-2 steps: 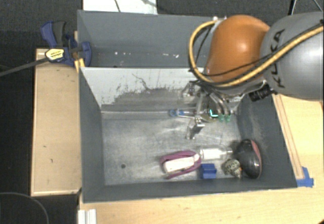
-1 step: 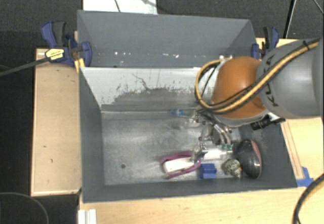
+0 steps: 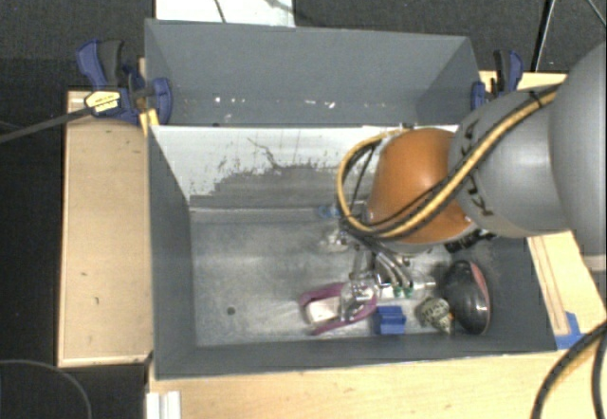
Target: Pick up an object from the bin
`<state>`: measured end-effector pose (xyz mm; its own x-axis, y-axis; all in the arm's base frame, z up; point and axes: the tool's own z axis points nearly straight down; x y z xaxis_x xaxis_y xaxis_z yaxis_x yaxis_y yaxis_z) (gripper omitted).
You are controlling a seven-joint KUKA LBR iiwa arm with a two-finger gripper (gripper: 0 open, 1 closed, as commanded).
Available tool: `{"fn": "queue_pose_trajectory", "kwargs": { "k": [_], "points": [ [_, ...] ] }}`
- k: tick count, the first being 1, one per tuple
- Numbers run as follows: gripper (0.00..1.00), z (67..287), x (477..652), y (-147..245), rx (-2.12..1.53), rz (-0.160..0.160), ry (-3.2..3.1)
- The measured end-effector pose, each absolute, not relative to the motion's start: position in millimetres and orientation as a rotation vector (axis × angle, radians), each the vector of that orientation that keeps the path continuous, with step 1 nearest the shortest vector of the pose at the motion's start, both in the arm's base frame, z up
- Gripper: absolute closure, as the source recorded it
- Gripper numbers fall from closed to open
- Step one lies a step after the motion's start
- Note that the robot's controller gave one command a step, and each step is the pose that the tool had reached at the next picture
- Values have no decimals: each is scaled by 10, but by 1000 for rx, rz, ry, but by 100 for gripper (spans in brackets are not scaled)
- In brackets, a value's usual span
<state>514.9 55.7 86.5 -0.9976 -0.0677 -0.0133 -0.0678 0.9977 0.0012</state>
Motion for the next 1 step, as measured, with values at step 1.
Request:
{"fn": "queue_pose_trajectory", "kwargs": {
  "k": [1],
  "points": [
    [0, 845, 4995, 521, -1, 8, 3098]
  ]
}}
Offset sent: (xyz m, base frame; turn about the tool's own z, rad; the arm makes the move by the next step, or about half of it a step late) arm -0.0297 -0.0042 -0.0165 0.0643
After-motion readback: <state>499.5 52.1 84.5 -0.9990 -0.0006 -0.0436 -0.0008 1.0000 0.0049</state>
